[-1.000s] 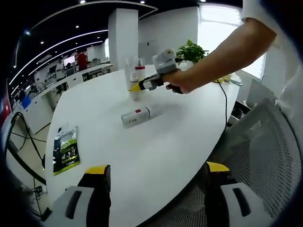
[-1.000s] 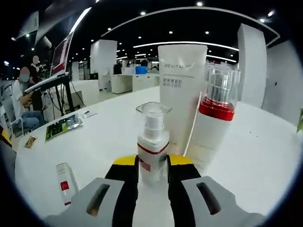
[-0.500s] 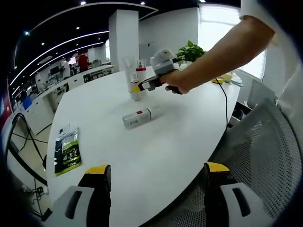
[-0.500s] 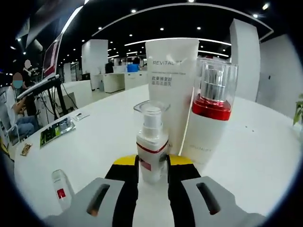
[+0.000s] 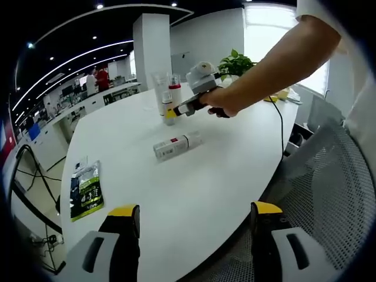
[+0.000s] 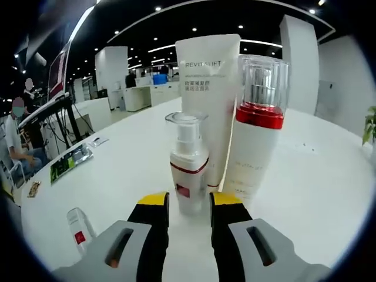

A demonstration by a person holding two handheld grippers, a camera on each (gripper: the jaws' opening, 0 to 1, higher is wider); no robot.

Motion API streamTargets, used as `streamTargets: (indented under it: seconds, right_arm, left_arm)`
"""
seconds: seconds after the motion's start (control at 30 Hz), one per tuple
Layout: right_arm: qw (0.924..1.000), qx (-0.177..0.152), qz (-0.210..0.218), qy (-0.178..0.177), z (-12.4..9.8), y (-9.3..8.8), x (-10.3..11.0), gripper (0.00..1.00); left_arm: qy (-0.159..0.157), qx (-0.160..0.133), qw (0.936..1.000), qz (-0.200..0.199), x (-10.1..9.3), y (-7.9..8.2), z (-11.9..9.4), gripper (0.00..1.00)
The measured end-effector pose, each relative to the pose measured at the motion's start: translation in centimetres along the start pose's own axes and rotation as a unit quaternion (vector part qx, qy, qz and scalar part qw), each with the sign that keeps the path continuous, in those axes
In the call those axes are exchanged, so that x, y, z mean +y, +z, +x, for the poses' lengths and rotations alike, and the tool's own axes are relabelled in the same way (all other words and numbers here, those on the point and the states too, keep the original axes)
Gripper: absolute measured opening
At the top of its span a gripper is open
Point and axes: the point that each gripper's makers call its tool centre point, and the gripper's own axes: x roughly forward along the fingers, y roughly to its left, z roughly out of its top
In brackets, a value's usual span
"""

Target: Arrange the skincare products in the storage area until every visible bottle or jar stands upright without overlapping.

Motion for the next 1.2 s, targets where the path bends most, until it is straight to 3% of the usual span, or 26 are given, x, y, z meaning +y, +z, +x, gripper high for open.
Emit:
streamTargets:
  seconds: [0.17,0.27,0.43,0.57,0.7,0.83,0.93,1.1,1.2]
  right_arm:
    - [0.9995,0.002,0.031,0.003,-1.5,-1.1,0.2,0.33]
    - [0.9979,0.004,0.064,0.010,-3.6,-1.7,0.5,0.39]
    - [0.9949,-0.016,0.095,0.031,-6.3,-1.6,1.5,0.46]
    - [0.9930,-0.005,0.046,0.109,-7.9,-1.5,4.9,0.57]
    - [0.9824,0.038,-0.022,0.181,-9.0,-1.9,8.7,0.54]
    - [0.9742,0.070,-0.090,0.195,-8.5,-2.7,10.2,0.59]
    - [0.9687,0.104,-0.101,0.201,-7.7,-3.6,11.1,0.64]
    - [0.9502,0.160,-0.135,0.231,-7.5,-5.8,12.6,0.58]
    - [0.9462,0.182,-0.132,0.233,-7.2,-6.6,12.4,0.52]
  left_arm:
    - [0.000,0.004,1.0000,0.008,0.0,-0.1,0.0,0.79]
    - [0.011,-0.001,0.9998,0.019,0.4,0.2,-0.1,0.80]
    - [0.020,-0.017,0.9992,0.031,0.6,0.8,-0.1,0.85]
    - [0.020,-0.009,0.9989,0.042,0.4,0.5,0.1,0.88]
    - [0.028,0.011,0.9986,0.045,0.6,0.0,0.4,0.91]
    - [0.041,0.016,0.9971,0.062,1.0,-0.1,0.2,0.92]
    - [0.043,0.020,0.9972,0.059,1.1,-0.2,0.3,0.94]
    - [0.037,0.019,0.9968,0.068,0.7,-0.1,0.3,0.94]
    - [0.036,0.018,0.9969,0.068,0.8,-0.1,0.2,0.94]
